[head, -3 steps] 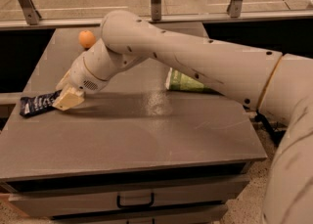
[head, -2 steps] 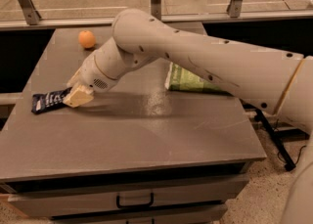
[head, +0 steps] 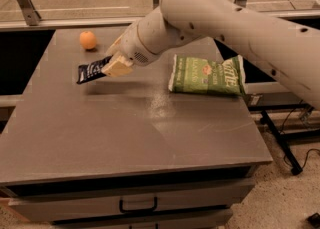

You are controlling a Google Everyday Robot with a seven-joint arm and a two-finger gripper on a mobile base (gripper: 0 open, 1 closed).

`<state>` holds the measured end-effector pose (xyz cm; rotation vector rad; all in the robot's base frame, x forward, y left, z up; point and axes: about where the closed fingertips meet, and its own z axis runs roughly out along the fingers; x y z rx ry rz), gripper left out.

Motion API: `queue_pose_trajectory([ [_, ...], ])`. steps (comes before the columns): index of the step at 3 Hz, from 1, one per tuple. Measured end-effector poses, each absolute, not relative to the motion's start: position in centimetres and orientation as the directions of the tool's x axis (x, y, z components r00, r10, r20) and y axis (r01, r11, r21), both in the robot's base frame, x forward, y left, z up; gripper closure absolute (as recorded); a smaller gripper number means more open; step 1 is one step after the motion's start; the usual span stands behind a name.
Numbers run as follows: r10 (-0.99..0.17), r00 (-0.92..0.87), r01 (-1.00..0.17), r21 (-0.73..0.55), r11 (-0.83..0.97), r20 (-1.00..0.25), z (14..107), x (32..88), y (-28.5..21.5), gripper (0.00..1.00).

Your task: Move rxbar blueberry near orange

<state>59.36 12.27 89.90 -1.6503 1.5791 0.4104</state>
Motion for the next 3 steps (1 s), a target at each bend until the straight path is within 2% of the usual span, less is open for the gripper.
queue_pose_trajectory([
  [2,-0.689,0.186,-0.923,-0.365,0.121,-0.701,90.2,61.7,10.8,1.0],
  [3,-0.681,0.218,-0.896,-0.419,0.145,-0.7,89.8,66.3,10.1,1.0],
])
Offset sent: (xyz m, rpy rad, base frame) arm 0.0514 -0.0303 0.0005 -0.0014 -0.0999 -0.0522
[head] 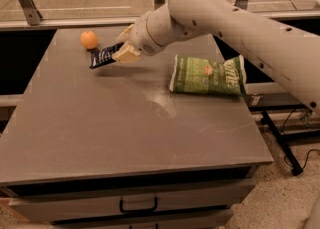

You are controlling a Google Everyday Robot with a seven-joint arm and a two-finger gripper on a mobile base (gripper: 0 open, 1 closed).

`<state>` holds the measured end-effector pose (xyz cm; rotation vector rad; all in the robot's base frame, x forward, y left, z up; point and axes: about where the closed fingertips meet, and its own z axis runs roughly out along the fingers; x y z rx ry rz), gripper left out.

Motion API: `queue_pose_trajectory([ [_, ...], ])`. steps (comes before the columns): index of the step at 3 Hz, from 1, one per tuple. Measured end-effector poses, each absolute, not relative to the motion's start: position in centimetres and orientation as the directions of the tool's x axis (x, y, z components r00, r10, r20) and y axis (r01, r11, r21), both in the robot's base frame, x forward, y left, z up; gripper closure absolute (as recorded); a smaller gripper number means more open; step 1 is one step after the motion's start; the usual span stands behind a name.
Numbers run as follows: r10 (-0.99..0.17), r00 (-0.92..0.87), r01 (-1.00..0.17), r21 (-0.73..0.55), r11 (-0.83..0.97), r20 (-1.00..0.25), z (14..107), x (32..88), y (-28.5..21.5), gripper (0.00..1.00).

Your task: Move rxbar blueberry near orange

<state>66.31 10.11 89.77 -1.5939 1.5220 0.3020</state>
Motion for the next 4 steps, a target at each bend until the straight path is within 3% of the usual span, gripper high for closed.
queue_pose_trajectory([
  [2,-0.709,0.202,-0.858,-0.471,0.203,-0.675,88.2,72.6,8.3,1.0],
  [3,-0.713,0.182,-0.854,-0.469,0.227,-0.677,87.9,74.5,8.3,0.82],
  [4,-0.719,0.164,-0.851,-0.466,0.243,-0.676,87.5,75.8,8.5,0.58],
])
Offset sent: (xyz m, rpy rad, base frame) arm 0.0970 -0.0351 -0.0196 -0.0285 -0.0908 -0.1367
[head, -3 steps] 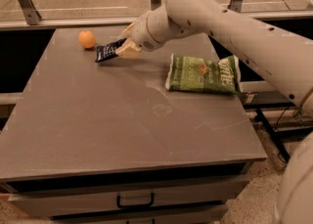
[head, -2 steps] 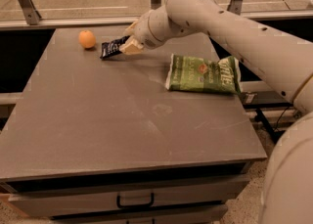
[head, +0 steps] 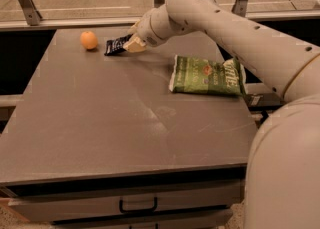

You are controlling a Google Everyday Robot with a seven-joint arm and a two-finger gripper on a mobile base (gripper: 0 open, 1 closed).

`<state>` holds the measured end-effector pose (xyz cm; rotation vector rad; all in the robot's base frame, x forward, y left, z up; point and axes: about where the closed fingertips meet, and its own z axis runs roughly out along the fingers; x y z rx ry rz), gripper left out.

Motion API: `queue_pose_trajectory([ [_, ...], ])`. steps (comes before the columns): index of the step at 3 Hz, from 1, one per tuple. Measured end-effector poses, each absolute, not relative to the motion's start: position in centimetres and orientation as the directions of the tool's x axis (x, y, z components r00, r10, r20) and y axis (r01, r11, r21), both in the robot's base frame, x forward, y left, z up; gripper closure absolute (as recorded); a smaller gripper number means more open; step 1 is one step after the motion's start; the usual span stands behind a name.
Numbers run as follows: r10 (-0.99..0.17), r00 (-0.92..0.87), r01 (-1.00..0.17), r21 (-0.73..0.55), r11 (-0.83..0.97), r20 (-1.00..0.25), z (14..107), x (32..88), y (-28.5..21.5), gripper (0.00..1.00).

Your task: Move rxbar blueberry near orange

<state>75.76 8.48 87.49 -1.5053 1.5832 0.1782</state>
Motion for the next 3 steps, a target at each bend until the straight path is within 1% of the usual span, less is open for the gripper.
queue_pose_trajectory([
  [2,-0.732,0.146,-0.84,-0.474,0.264,-0.666,87.43,77.02,8.18,0.12],
  [3,-0.729,0.149,-0.836,-0.479,0.268,-0.668,88.13,77.38,7.91,0.0],
])
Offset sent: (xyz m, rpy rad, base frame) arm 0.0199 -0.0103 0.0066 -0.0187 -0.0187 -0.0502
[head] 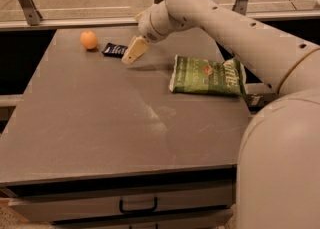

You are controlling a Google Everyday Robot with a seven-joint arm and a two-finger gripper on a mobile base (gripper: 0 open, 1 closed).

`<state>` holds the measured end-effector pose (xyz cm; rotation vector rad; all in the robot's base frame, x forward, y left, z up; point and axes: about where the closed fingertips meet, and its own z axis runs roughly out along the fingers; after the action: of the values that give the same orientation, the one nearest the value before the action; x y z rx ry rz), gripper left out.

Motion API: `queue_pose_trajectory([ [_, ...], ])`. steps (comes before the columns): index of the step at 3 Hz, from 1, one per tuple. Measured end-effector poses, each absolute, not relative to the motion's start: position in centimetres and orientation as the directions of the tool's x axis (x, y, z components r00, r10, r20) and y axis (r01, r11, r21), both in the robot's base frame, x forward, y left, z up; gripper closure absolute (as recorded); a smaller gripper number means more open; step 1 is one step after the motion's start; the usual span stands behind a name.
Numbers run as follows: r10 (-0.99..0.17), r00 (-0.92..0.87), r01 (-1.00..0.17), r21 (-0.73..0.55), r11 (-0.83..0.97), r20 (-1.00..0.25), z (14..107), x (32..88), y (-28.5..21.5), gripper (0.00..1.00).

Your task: Move rxbar blueberry near orange

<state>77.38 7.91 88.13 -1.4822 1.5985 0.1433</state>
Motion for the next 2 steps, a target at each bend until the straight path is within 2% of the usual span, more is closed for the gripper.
queue_pose_trajectory([
  [1,-0.725,0.169,-0.822,-0.501,0.271,-0.668,90.3,77.7,6.8,0.0],
  [2,-0.754,0.2,-0.771,-0.575,0.273,-0.626,95.0,78.2,1.2,0.0],
])
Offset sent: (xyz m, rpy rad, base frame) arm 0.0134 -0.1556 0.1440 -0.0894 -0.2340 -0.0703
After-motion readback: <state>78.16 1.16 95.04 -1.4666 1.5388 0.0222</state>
